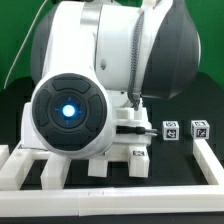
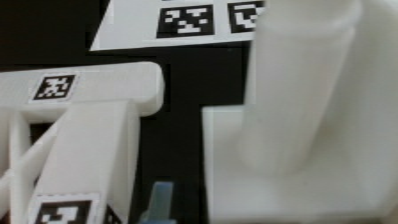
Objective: Assemble chair
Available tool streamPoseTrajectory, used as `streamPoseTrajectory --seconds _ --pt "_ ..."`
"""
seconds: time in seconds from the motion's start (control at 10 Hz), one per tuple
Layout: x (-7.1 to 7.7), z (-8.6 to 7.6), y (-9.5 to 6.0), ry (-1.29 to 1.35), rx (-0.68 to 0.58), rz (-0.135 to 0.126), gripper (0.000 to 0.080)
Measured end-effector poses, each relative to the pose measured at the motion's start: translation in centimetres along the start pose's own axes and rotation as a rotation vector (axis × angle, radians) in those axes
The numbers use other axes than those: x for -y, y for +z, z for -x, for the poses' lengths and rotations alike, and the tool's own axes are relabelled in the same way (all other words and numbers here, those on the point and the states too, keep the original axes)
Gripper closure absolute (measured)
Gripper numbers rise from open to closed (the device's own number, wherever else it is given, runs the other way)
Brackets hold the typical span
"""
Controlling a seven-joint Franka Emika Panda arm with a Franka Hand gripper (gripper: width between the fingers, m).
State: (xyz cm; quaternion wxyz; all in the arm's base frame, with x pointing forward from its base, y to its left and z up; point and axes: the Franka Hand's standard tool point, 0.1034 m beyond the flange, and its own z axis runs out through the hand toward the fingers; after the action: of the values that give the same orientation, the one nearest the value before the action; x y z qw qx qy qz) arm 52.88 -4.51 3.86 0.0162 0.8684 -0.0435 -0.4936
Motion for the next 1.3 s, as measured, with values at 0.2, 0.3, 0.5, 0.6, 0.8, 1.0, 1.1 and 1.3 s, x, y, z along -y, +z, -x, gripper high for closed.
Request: streamPoseTrajectory --seconds 0.2,0.3,0.5,0.6,0.8,1.0,1.1,1.3 --pt "0.65 -0.12 0.26 -0.016 0.000 0.000 0.0765" --pt "0.72 -0.13 0.27 -0.023 0.000 0.001 0.0765" --pt "0.73 -0.13 0.27 -0.023 0.000 0.000 0.0765" --pt "0.73 -0.13 0.27 -0.024 0.000 0.000 0.0765" --pt "0.66 -0.25 0.24 -0.024 -0.005 0.001 0.0664" --pt "0.63 -0.32 0.22 -0.024 -0.008 0.001 0.0509" --pt "0.61 -0.34 0.22 -0.024 -0.008 0.000 0.0307" --pt "0.58 -0.38 0.23 -0.023 -0.009 0.000 0.0176"
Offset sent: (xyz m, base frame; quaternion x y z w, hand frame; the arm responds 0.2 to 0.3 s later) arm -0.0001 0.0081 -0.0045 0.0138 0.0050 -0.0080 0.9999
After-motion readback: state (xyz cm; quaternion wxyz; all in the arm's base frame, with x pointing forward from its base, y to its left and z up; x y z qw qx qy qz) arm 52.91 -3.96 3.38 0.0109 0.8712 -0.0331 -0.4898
